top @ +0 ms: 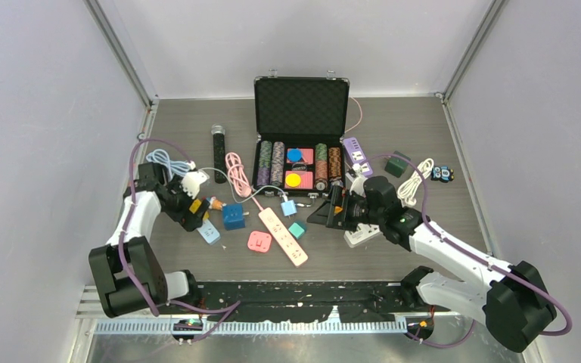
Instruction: Insert the plug
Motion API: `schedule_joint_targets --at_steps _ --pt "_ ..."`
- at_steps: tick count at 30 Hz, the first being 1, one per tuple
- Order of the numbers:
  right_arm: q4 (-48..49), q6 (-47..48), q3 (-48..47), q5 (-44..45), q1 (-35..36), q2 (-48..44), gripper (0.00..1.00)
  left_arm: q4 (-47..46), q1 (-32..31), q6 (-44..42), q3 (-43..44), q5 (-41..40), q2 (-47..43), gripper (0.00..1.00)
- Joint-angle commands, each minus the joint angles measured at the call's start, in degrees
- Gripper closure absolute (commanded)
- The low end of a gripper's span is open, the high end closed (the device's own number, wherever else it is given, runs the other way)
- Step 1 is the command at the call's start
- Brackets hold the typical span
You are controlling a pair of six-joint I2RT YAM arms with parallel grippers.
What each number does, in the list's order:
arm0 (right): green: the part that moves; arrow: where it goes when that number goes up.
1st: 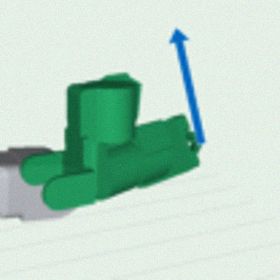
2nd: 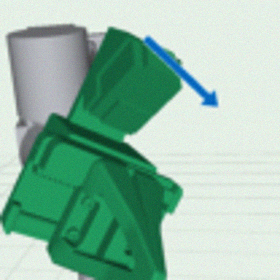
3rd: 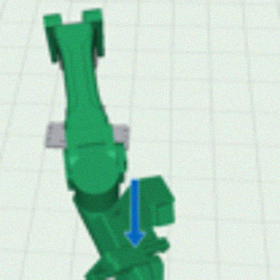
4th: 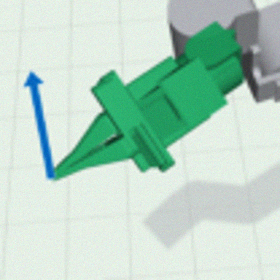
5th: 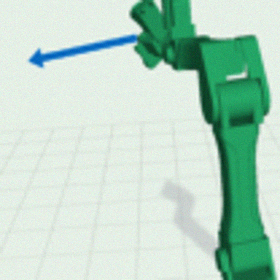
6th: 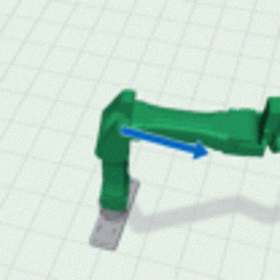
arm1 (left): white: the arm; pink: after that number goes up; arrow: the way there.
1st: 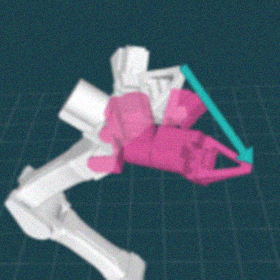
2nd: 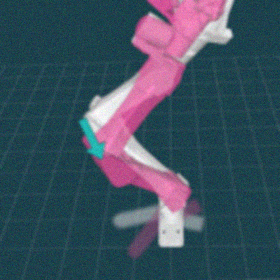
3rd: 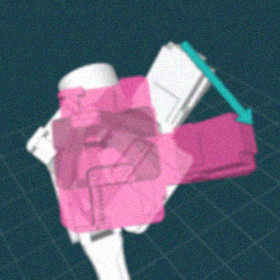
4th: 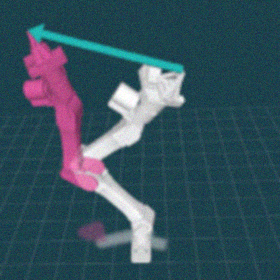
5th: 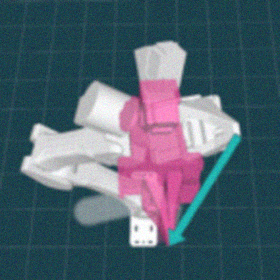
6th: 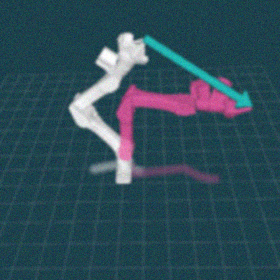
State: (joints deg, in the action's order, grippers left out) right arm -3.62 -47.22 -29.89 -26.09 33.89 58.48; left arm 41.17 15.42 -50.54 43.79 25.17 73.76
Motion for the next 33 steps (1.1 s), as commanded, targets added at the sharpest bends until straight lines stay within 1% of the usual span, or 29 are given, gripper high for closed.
schedule_joint_targets --at_steps 1,4,7,10,13,15,16,18,21,22,23,24,25,26,28,29,30,31,32,33 --pt "2.15 0.14 -1.1 -0.49 -0.32 -3.06 0.06 1.24 0.49 -0.9 2.42 -0.36 -3.75 0.0" --pt "1.77 0.31 -1.39 0.25 -0.29 -4.06 0.05 4.75 0.53 -1.36 5.79 0.99 -6.84 0.0" --pt "-0.36 1.98 -3.28 0.7 -0.28 -3.94 0.04 9.38 0.49 -0.78 10.81 4.5 -8.7 0.0" --pt "-2.91 5.88 -5.94 -0.06 -0.25 -3.06 0.03 10.99 0.49 5.27 15.68 6.88 -11.08 0.0" --pt "-3.43 7.17 -7.57 -0.59 -0.02 -3.84 0.03 12.23 0.49 9.26 19.04 7.91 -13.3 0.0" --pt "-3.71 9.06 -8.69 1.45 0.84 -4.67 0.03 12.84 0.47 11.2 20.1 8.35 -15.5 0.0" --pt "-3.87 9.64 -9.26 2.12 1.27 -4.59 0.03 12.41 0.49 12.01 19.85 8.96 -17.4 0.01" --pt "-4.2 11.42 -11.37 4.45 3.2 -3.36 0.03 8.7 0.49 15.04 17.54 10.77 -22.54 0.0" --pt "-5.58 15.09 -17.22 8.98 6.19 2.07 0.03 -1.81 0.49 25.52 11.27 11.58 -32.8 0.0" --pt "-5.86 15.82 -19.92 10.41 8.28 3.35 0.03 -5.22 0.49 29.4 9.12 11.23 -35.78 0.01" --pt "-6.2 17.2 -21.25 13.36 9.39 6.09 0.03 -9.78 0.49 33.56 6.61 10.35 -38.51 0.0" --pt "-6.29 17.97 -24.09 14.89 11.98 7.42 0.02 -12.67 0.49 37.78 4.87 8.92 -41.16 0.0" --pt "-6.43 19.26 -25.49 17.66 13.04 10.56 0.02 -14.66 0.51 45.01 3.77 6.08 -43.18 0.01" --pt "-6.96 19.84 -28.85 18.93 15.31 12.38 0.02 -15.99 0.33 51.41 3.16 2.75 -45.04 0.0" --pt "-7.56 21.36 -33.94 21.61 17.69 18.04 0.01 -16.77 -0.39 62.05 3.17 -4.48 -47.49 0.0" --pt "-7.51 22.39 -35.6 22.46 18.31 22.0 0.01 -15.38 -0.73 65.66 4.11 -7.79 -48.36 0.01" --pt "-7.05 22.85 -38.78 23.05 19.28 23.95 0.0 -12.46 -0.93 68.09 5.77 -12.17 -49.05 0.0" --pt "-6.99 23.88 -40.44 23.83 19.81 27.91 0.0 -8.71 -0.94 69.61 7.62 -15.8 -49.66 0.0" --pt "-7.14 24.48 -44.03 23.99 20.8 29.94 0.0 -5.61 -0.96 70.32 9.31 -18.86 -50.29 0.0" --pt "-7.43 25.67 -45.92 24.24 21.32 34.27 0.0 -3.29 -1.01 68.91 10.75 -20.91 -51.01 0.0"
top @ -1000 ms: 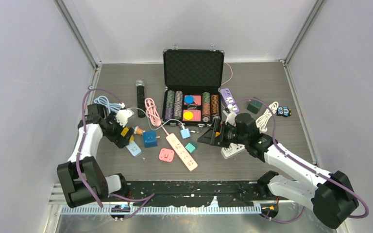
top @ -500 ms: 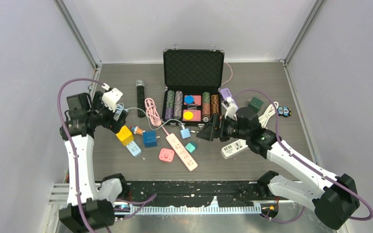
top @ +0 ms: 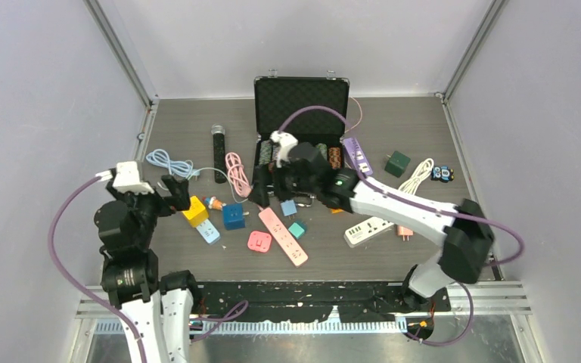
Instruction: Insert the plug
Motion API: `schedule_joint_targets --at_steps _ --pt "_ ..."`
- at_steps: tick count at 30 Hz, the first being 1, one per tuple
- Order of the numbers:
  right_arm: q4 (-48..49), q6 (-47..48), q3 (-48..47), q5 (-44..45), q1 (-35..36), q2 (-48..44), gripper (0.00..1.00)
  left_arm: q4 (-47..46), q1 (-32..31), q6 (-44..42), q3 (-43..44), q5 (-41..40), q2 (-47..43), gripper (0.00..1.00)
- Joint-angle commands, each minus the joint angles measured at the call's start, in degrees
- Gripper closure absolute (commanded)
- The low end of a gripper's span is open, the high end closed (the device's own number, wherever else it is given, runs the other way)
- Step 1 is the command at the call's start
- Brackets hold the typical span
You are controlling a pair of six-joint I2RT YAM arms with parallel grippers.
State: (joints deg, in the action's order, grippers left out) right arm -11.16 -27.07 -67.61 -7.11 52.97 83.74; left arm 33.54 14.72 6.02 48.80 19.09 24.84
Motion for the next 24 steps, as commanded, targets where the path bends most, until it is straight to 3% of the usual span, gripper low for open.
schedule_joint_targets --at_steps 1,4,11,24 --pt "-0.79 6.59 -12.33 6.3 3.33 13.05 0.0 5.9 -0.63 11.08 6.64 -17.66 -3.02 0.0" --pt "-0.87 8.74 -19.22 9.26 6.52 20.17 0.0 8.85 -3.61 10.8 8.16 -26.38 -5.05 0.0" --pt "-0.51 14.21 -34.55 15.23 13.09 35.63 0.0 14.21 -6.03 11.86 11.58 -33.48 -6.46 0.0" --pt "4.9 17.52 -47.35 21.79 17.31 50.47 0.03 13.82 -7.56 11.81 11.69 -27.73 -5.16 0.0"
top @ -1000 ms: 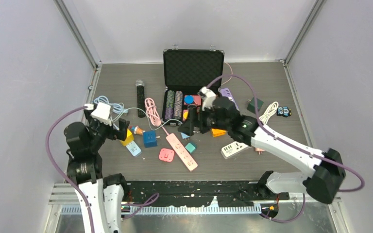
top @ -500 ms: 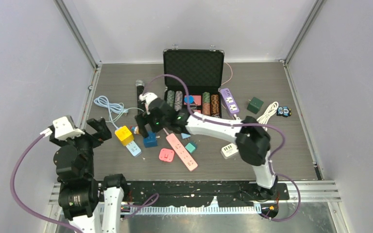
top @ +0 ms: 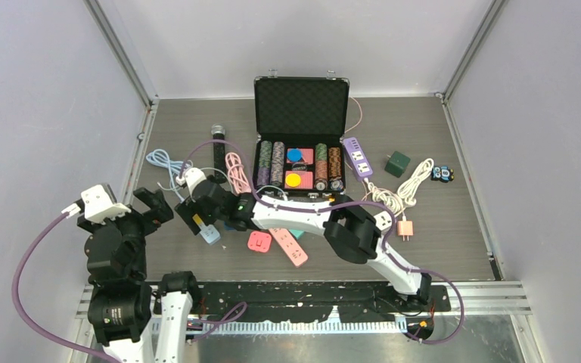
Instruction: Insert the plug
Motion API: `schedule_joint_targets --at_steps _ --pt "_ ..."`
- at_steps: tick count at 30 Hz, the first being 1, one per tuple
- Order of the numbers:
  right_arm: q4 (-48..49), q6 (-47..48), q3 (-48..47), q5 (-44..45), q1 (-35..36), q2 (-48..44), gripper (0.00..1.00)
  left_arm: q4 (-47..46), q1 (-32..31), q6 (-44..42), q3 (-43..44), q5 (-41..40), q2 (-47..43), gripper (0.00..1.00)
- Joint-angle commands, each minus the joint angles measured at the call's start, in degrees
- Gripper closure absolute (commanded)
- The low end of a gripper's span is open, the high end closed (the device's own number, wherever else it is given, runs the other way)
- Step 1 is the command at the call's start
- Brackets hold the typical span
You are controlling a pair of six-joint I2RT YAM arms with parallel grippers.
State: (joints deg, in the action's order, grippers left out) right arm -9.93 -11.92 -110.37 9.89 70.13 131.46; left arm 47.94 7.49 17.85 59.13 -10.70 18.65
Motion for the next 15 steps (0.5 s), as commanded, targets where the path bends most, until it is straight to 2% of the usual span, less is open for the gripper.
schedule_joint_targets --at_steps 1,12,15 --pt "3.59 2.36 -5.3 5.27 0.17 3.41 0.03 -0.51 -0.37 -0.02 1.34 2.36 1.08 0.0" --pt "8.78 3.79 -10.22 8.0 1.58 9.68 0.01 -1.26 -1.02 -2.32 1.04 2.88 1.78 0.0" --pt "7.46 4.07 -12.73 10.55 2.81 11.12 0.08 -1.77 -1.35 -3.4 1.07 2.98 1.78 0.01"
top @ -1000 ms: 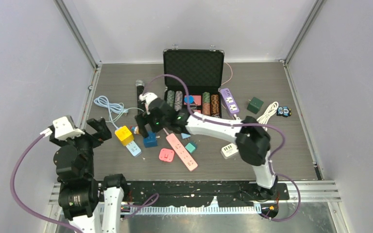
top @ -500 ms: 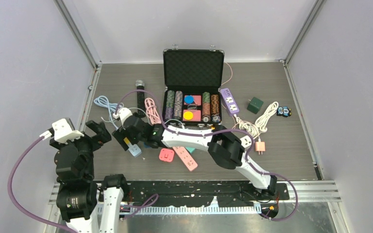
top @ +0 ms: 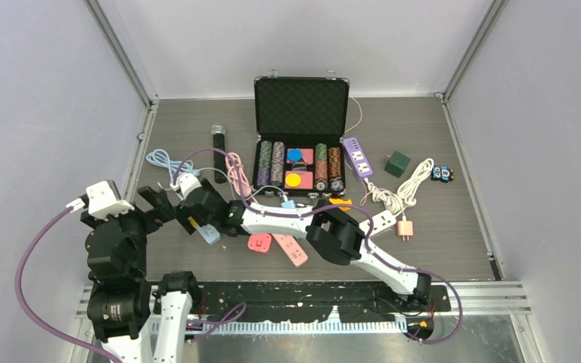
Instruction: Insert the plug
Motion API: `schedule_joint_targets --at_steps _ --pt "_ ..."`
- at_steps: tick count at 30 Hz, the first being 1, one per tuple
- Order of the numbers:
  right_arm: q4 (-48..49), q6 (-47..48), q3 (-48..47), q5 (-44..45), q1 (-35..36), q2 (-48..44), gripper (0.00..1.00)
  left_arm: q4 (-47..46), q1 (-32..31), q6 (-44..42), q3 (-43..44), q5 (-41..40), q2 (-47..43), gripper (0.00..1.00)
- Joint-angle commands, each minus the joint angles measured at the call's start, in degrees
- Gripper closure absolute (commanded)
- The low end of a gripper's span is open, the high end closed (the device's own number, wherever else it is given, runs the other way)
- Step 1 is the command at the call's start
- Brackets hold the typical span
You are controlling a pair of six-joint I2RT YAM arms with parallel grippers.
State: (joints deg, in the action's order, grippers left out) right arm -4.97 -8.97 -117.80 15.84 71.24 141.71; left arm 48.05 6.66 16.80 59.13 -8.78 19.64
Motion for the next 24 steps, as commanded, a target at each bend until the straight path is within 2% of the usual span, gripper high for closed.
schedule_joint_targets --at_steps 1,3,10,12,15,18,24 --pt "2.2 1.38 -5.67 5.06 1.92 1.51 0.1 -1.93 -0.55 -2.6 1.16 0.93 0.83 0.0" --pt "1.47 1.83 -6.37 6.69 2.69 2.37 0.15 -1.96 -0.67 -2.65 1.27 0.49 0.84 0.0" --pt "-1.22 2.09 -6.81 9.03 3.46 4.08 0.48 -1.98 -1.12 -3.21 1.2 -0.66 0.84 0.0" --pt "-2.01 2.11 -6.71 9.08 3.46 4.44 0.62 -1.94 -1.28 -3.37 1.2 -0.88 0.71 0.0" --pt "-2.1 2.29 -5.46 9.32 3.4 4.25 0.9 -1.89 -1.29 -3.52 1.26 -1.06 0.8 0.0" --pt "-5.45 3.03 -6.83 9.87 3.19 5.26 0.95 -1.72 -1.34 -3.66 1.45 -1.07 0.82 0.0" --pt "-9.73 4.15 -5.5 7.35 3.02 6.62 0.95 -1.8 -1.38 -3.76 1.72 -1.31 0.75 0.0"
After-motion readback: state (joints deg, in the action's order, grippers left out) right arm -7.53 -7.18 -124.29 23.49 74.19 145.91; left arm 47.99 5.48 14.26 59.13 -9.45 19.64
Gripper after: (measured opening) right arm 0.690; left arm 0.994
